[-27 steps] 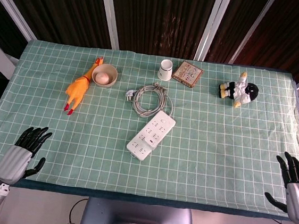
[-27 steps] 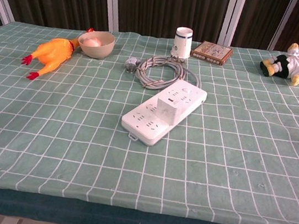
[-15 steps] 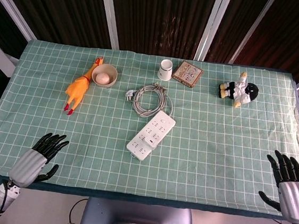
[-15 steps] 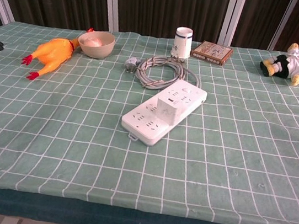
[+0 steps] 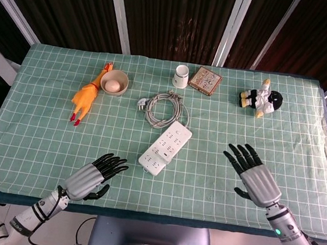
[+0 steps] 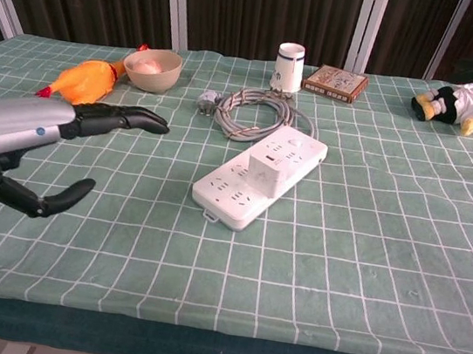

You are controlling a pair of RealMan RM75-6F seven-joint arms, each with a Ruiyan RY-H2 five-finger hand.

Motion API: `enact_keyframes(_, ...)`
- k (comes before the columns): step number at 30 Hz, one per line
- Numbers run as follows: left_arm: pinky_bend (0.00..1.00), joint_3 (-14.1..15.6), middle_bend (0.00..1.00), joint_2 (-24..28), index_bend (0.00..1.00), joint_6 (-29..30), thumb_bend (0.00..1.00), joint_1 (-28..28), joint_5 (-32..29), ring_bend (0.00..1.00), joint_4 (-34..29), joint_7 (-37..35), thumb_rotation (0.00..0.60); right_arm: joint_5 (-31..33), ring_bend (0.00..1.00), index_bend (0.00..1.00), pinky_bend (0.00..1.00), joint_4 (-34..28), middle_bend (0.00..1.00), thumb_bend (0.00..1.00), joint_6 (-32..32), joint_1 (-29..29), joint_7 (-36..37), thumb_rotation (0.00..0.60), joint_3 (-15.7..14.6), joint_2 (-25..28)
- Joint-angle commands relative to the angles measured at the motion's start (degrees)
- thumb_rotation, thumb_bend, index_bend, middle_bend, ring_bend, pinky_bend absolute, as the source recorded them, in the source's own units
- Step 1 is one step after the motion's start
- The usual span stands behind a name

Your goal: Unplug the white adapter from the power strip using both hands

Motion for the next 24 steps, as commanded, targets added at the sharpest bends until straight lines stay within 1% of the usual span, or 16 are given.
enact_keyframes(1,0.0,-1.5,0.0,-3.64,0.0,-3.67,0.63,-2.58,-2.59,0.0,-0.1,2.82,0.6,-1.13,0.0,0.0,0.01,-0.58,0.0,0.16,-5.44,5.97,-3.53,0.6,2.23,-3.8)
enact_keyframes(4,0.0,-3.09,0.0,-6.89,0.0,-7.12,0.63,-4.62,-5.98,0.0,1.44,5.26,0.6,-0.91,0.0,0.0,0.01,1.77,0.0,0.16,-10.08,10.65,-2.95,0.6,3.04,-6.69)
enact_keyframes(6,0.0,-4.22,0.0,-8.17,0.0,-9.14,0.63,-5.79,-8.36,0.0,2.66,6.86,0.6,-0.63,0.0,0.0,0.01,3.31,0.01,0.16,-12.7,13.04,-2.73,0.6,3.27,-7.87)
enact_keyframes(10,0.0,-4.95,0.0,-8.8,0.0,-10.35,0.63,-6.49,-10.14,0.0,3.3,8.15,0.6,-0.33,0.0,0.0,0.01,4.35,0.01,0.16,-14.07,14.44,-2.77,0.6,3.35,-8.6)
enact_keyframes(13,0.0,-6.46,0.0,-10.47,0.0,-13.13,0.64,-8.24,-13.93,0.0,4.94,10.64,0.6,0.27,0.0,0.0,0.01,7.03,0.01,0.18,-18.83,18.42,-4.84,0.6,3.63,-11.29)
enact_keyframes(15,0.0,-6.68,0.0,-11.51,0.0,-14.17,0.65,-8.93,-15.73,0.0,5.26,12.53,0.6,1.29,0.0,0.0,0.01,8.27,0.02,0.2,-20.49,19.85,-6.55,0.6,3.74,-12.82)
enact_keyframes(20,0.0,-6.81,0.0,-13.68,0.0,-14.97,0.65,-10.12,-18.24,0.0,5.09,15.6,0.6,3.76,0.0,0.0,0.01,10.54,0.03,0.22,-22.72,21.69,-11.39,0.6,3.65,-15.63)
enact_keyframes(24,0.0,-7.06,0.0,-15.37,0.0,-15.75,0.66,-11.26,-20.73,0.0,5.76,18.54,0.6,6.17,0.0,0.0,0.01,12.08,0.03,0.22,-22.46,22.39,-14.1,0.6,4.06,-18.11)
